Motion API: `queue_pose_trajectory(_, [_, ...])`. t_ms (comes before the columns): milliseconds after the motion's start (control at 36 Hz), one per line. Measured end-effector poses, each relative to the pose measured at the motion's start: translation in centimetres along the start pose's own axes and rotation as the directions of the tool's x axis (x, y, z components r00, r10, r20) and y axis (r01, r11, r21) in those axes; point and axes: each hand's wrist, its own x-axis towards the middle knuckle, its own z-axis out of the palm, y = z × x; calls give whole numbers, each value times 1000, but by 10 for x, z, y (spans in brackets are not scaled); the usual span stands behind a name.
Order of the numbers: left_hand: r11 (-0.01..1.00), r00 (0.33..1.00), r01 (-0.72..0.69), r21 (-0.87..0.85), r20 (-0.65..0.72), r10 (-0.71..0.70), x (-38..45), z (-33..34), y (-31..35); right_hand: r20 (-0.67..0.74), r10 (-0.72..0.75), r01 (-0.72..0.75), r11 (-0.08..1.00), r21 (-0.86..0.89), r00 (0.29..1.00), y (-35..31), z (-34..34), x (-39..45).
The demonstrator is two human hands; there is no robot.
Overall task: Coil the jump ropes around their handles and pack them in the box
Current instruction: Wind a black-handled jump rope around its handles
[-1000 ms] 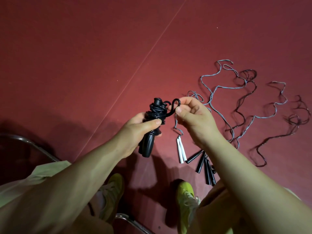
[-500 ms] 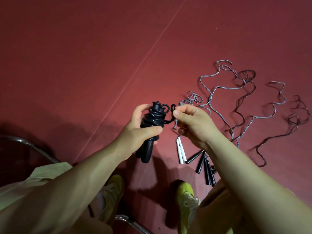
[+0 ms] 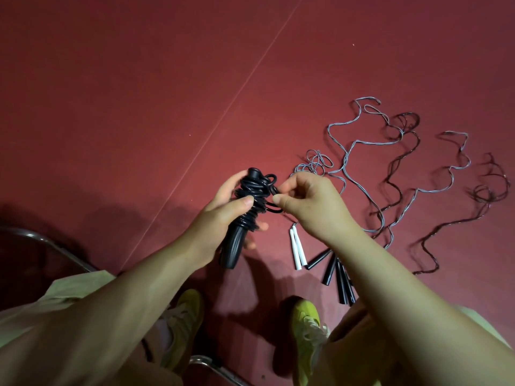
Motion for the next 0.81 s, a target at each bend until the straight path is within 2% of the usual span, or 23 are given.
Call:
queue_pose_trajectory(139, [999, 999, 41, 0, 12, -41, 1, -1, 2, -71, -2, 0, 999, -35, 997, 0, 1, -1])
queue_pose_trajectory(250, [994, 993, 111, 21, 45, -112, 2, -3, 1, -102, -21, 8, 992, -126, 995, 0, 2, -1])
queue_pose_trajectory(361, [985, 984, 165, 43, 61, -167, 3, -6, 0, -84, -47, 28, 978, -204, 995, 0, 3, -2])
queue_pose_trajectory(444, [978, 976, 200, 52, 73, -204, 4, -9, 4, -53, -82, 71, 979, -189, 995, -1, 4, -3])
queue_pose_trajectory(611, [975, 970, 223, 8, 99, -223, 6, -9, 12, -30, -42, 45, 992, 116, 999, 1, 5, -3])
queue_pose_trajectory(806, [956, 958, 270, -117, 132, -254, 2, -13, 16, 53, -18, -9, 883, 470, 998, -2, 7, -1])
